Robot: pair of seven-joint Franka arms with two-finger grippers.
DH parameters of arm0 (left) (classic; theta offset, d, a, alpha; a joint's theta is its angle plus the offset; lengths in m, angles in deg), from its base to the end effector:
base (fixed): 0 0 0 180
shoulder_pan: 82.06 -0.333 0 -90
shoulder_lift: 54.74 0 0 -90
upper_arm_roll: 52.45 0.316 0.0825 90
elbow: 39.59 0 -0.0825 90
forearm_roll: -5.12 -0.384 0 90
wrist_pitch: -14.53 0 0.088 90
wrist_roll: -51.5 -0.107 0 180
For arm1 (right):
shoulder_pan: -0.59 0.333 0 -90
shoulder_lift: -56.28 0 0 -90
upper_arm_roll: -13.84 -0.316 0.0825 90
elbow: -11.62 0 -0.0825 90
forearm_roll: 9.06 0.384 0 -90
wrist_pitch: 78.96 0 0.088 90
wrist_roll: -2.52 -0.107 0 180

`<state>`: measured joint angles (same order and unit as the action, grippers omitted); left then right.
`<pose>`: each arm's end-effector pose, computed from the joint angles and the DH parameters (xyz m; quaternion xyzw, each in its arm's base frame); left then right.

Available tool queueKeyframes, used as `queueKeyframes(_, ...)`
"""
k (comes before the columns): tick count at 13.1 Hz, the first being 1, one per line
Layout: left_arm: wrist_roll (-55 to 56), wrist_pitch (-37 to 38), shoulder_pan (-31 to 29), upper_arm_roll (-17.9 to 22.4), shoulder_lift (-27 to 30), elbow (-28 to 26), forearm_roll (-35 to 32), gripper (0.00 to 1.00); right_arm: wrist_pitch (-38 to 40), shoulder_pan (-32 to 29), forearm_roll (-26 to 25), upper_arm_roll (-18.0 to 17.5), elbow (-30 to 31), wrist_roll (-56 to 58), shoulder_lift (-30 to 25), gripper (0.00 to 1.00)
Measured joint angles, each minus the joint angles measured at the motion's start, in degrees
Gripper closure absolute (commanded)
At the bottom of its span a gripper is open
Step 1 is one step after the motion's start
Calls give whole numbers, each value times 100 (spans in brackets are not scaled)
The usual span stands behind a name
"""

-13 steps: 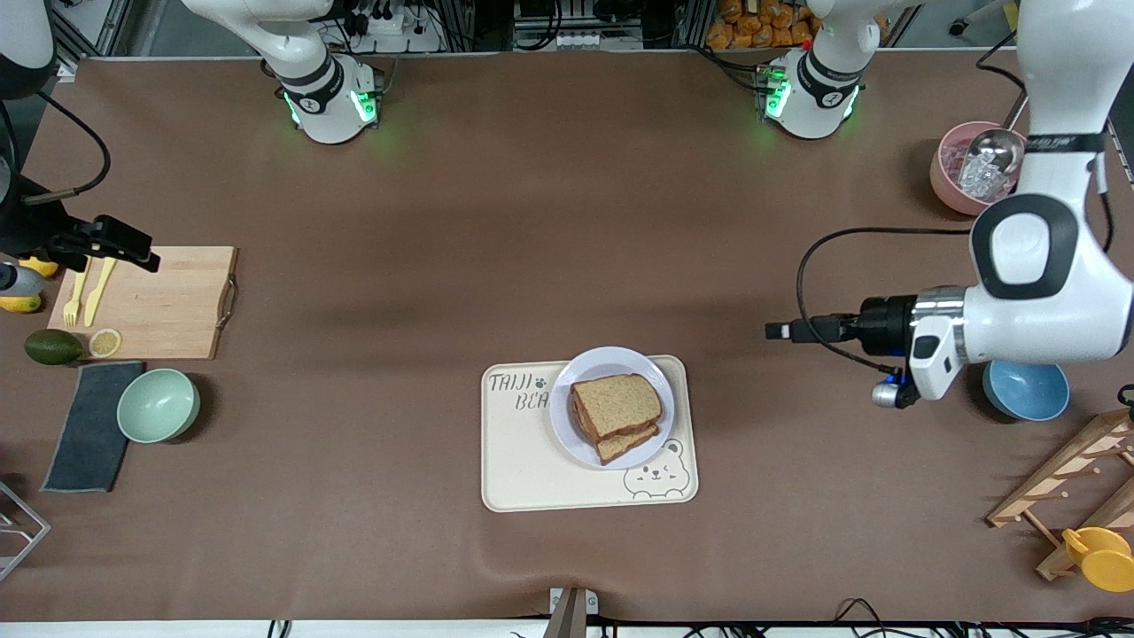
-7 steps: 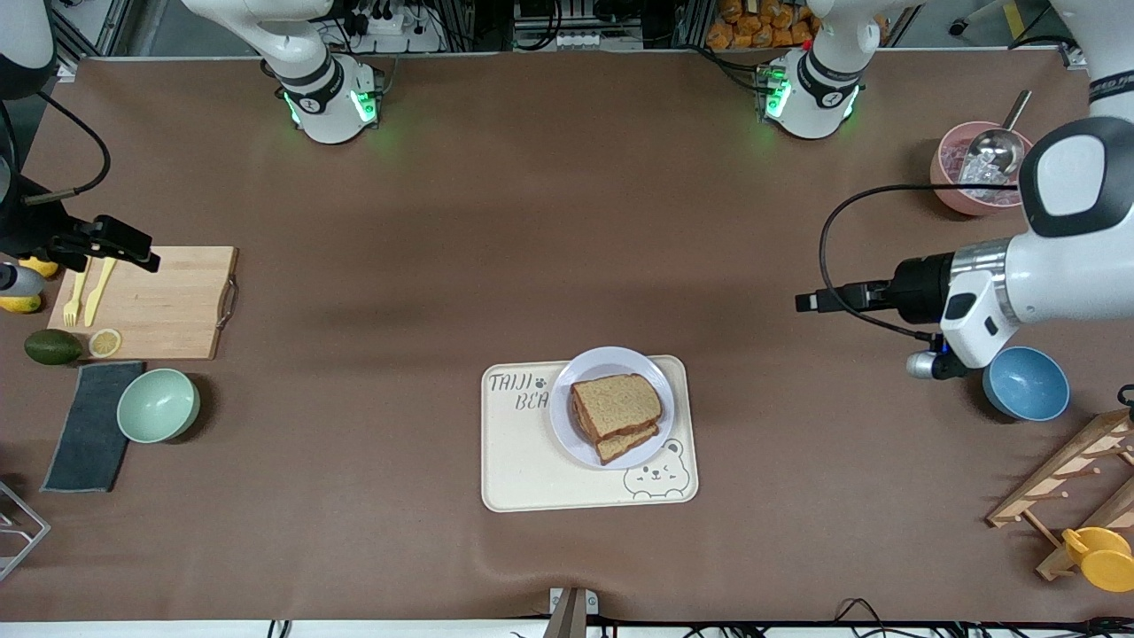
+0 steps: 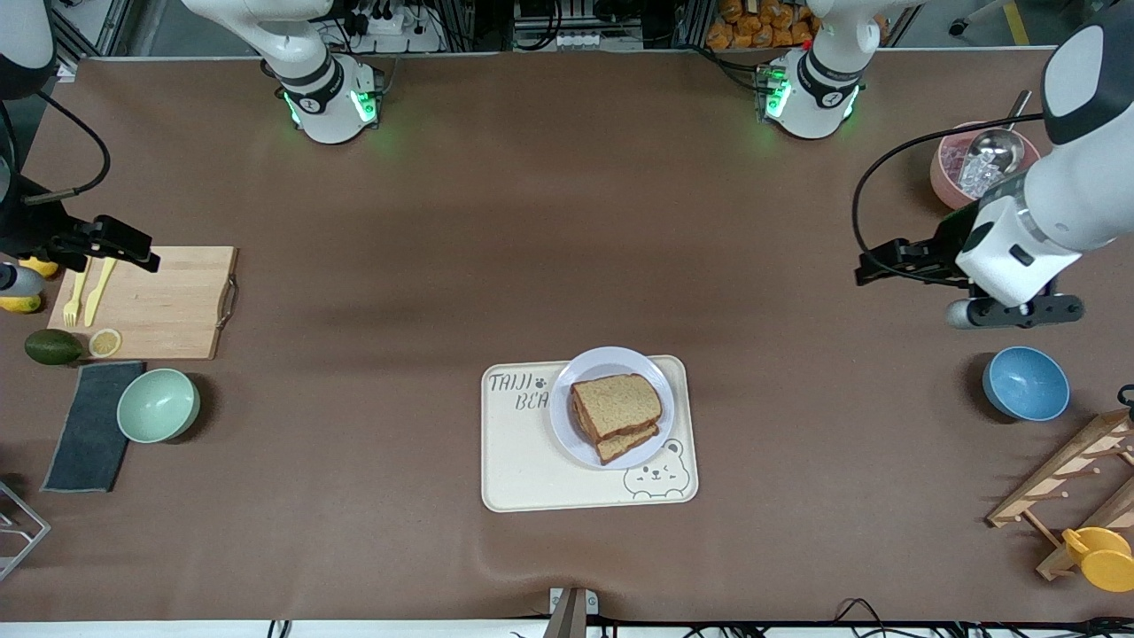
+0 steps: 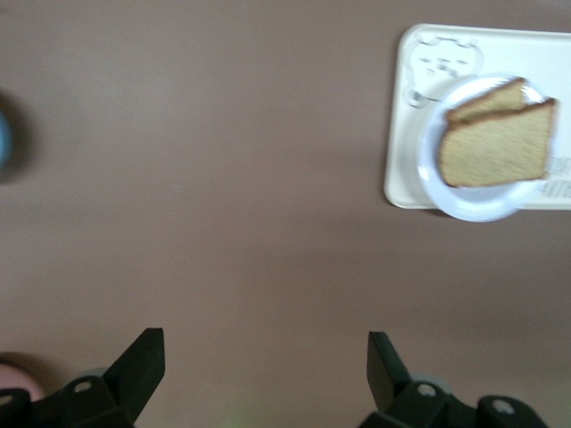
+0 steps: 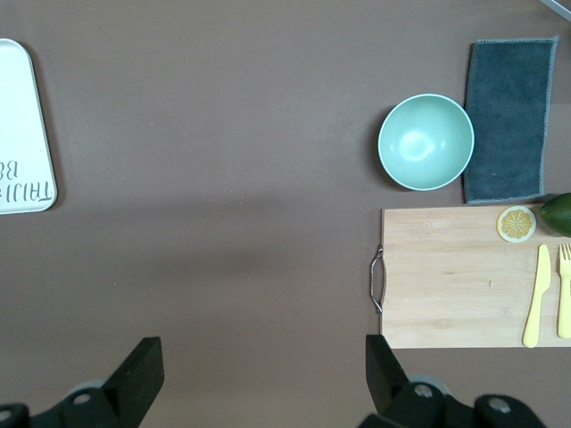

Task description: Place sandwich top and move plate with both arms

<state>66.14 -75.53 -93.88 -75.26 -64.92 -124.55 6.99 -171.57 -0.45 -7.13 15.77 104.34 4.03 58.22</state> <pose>0.5939 -0.0988 0.5708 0.9974 0.0339 -0.0477 0.0411 0.5661 -0.0256 0.5870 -0.9996 0.0138 0.0172 0.0169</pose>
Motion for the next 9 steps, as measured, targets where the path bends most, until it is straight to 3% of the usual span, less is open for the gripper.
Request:
queueKeyframes(6,0,40,-54,84,-3,218,-725,0,0,0,0,0,0,0,0,0)
queueKeyframes(9,0,139,-56,94,-4,252,-777,0,0,0,0,0,0,0,0,0)
